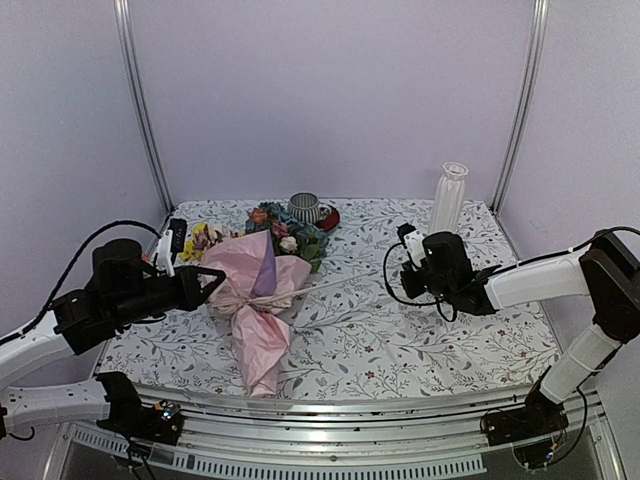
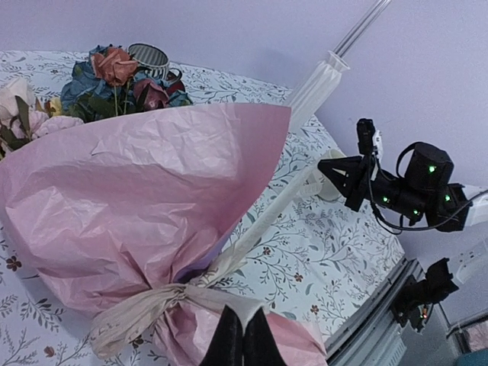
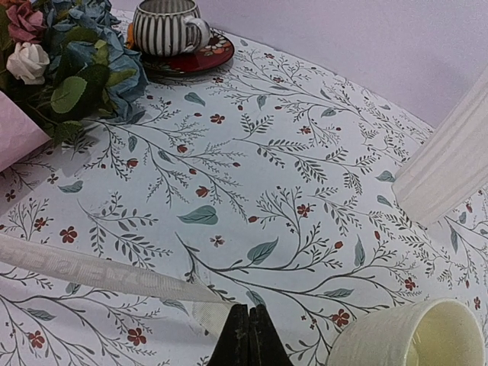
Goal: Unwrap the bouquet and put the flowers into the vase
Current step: Untie the ribbon from the tied bouquet.
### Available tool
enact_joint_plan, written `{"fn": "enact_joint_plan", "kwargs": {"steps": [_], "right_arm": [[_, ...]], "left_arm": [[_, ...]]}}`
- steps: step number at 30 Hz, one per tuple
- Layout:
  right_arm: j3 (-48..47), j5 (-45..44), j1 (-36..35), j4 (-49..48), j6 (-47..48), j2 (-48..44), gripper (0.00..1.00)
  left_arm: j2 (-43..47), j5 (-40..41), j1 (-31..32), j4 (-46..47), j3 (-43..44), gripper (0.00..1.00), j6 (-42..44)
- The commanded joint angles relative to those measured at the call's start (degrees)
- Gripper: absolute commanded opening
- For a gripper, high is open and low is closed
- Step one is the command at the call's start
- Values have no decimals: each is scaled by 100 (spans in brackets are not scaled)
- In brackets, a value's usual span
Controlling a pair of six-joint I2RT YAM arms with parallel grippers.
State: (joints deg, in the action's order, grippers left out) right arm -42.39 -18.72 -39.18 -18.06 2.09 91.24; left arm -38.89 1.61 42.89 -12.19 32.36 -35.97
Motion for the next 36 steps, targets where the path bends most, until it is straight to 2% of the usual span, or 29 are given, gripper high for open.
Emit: {"fn": "enact_joint_plan", "kwargs": {"steps": [1, 16, 36], "right_arm": [[15, 6, 68, -51, -110, -89, 2], [-119, 60, 69, 102, -160, 34, 2], [-12, -889, 107, 107, -526, -124, 2]], "left_arm": [[-65, -278, -89, 447, 310, 0, 107], [-141, -546, -88, 831, 421, 0, 68], [490, -318, -88, 679, 425, 0, 81]]}}
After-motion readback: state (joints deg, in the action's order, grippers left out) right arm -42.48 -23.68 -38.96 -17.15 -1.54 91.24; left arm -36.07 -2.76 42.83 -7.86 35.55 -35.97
